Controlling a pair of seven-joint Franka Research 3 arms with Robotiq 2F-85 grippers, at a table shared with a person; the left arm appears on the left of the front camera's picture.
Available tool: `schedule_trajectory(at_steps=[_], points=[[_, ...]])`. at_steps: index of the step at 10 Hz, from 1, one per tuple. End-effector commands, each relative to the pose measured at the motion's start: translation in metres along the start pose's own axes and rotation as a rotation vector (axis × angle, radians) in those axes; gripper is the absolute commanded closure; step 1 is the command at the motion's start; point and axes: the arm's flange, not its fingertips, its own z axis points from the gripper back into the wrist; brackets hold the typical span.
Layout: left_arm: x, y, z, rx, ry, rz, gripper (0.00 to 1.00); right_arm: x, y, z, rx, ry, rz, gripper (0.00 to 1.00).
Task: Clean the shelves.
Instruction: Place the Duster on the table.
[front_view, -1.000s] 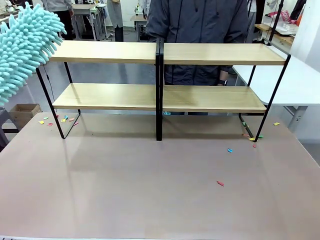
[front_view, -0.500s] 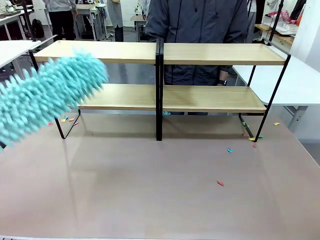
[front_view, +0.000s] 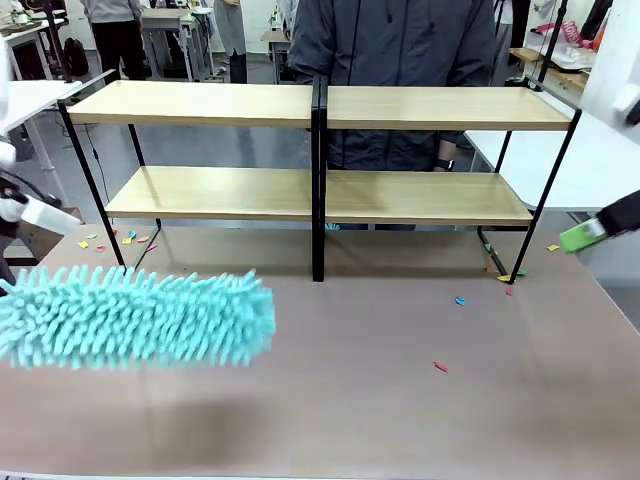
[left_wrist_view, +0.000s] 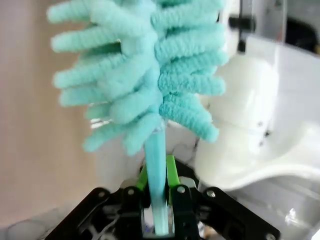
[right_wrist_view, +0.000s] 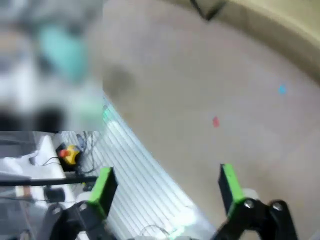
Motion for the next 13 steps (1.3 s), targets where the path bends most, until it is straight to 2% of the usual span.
schedule_trajectory(at_steps=[1, 2, 3, 4, 5, 6, 7, 8, 9, 10, 12, 13], points=[[-0.005, 0.048, 0.013, -0.123, 0.093, -0.113, 0.88, -0.049, -0.013, -0.066, 0.11, 0.04, -0.356, 0.0], [-0.003, 0.074, 0.011, -0.174, 0.017, -0.123, 0.88, -0.057, -0.028, -0.077, 0.119, 0.088, -0.524, 0.0], [-0.006, 0.09, 0.007, -0.183, -0.139, -0.126, 0.88, -0.002, -0.018, -0.02, 0.053, 0.046, -0.157, 0.0], [-0.012, 0.099, 0.001, -0.189, -0.244, -0.163, 0.88, -0.002, -0.018, -0.02, 0.053, 0.046, -0.157, 0.0], [-0.02, 0.104, -0.006, -0.187, -0.317, -0.201, 0.88, -0.007, -0.046, -0.042, 0.075, 0.1, -0.328, 0.0], [-0.028, 0.108, -0.015, -0.188, -0.367, -0.219, 0.88, -0.017, -0.064, -0.041, 0.17, 0.075, -0.433, 0.0], [-0.033, 0.116, -0.028, -0.201, -0.391, -0.218, 0.88, -0.031, -0.086, -0.039, 0.299, 0.04, -0.568, 0.0], [-0.033, 0.126, -0.037, -0.236, -0.417, -0.208, 0.88, -0.042, -0.1, -0.037, 0.326, -0.038, -0.681, 0.0], [-0.031, 0.135, -0.044, -0.255, -0.416, -0.169, 0.88, -0.048, -0.107, -0.035, 0.296, -0.062, -0.721, 0.0], [-0.027, 0.14, -0.045, -0.265, -0.391, -0.099, 0.88, -0.034, -0.085, -0.038, 0.235, 0.06, -0.543, 0.0], [-0.019, 0.135, -0.034, -0.238, -0.372, -0.016, 0.88, -0.034, -0.085, -0.038, 0.235, 0.06, -0.543, 0.0], [-0.012, 0.133, -0.028, -0.212, -0.348, 0.08, 0.88, -0.034, -0.085, -0.038, 0.235, 0.06, -0.543, 0.0]])
